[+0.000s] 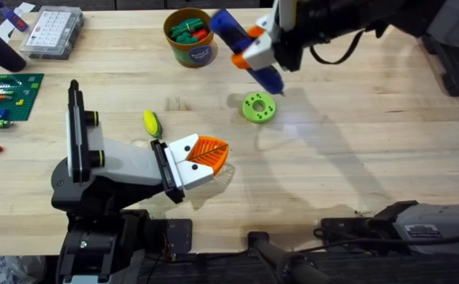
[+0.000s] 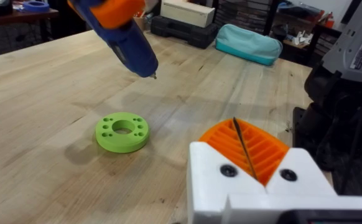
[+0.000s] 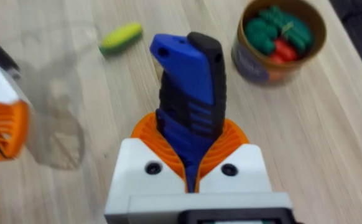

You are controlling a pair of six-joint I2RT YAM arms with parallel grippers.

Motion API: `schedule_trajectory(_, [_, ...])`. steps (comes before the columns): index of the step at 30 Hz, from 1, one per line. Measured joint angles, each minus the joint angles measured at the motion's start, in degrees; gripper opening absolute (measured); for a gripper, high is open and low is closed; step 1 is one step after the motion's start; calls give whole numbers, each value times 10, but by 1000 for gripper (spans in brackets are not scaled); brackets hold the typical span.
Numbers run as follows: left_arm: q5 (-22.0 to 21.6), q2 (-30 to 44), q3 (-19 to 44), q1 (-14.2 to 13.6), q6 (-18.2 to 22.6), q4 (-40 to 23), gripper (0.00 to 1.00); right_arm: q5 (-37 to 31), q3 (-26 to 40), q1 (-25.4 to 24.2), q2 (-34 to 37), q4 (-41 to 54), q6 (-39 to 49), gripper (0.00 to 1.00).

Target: Pick up the gripper from the table and insert it into the empty holder that is missing its gripper. Then pick up a screw, insert it into the mounting hole, and use the screwdriver to tighten it. Finally, clean up the table by picking up the vegetable and placing it into the bucket.

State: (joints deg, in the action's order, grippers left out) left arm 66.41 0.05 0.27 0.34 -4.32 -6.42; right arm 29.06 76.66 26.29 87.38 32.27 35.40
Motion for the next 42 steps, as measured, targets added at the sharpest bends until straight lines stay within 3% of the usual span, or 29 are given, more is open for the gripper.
schedule_trajectory(11, [0, 0, 0, -1, 0, 0, 16, -47, -4, -2, 1, 33, 4, 38])
schedule_trajectory(16, [0, 0, 0, -1, 0, 0, 16, -150, -4, -2, 1, 33, 25, 39])
schedule_trajectory(22, [0, 0, 0, -1, 0, 0, 16, -285, -4, -2, 1, 33, 123, 39])
schedule_trajectory(26, [0, 0, 0, -1, 0, 0, 16, -340, -4, -7, 10, 25, 187, 40])
schedule_trajectory(42, [0, 0, 0, -1, 0, 0, 16, -388, -4, -79, 150, -6, 245, 40])
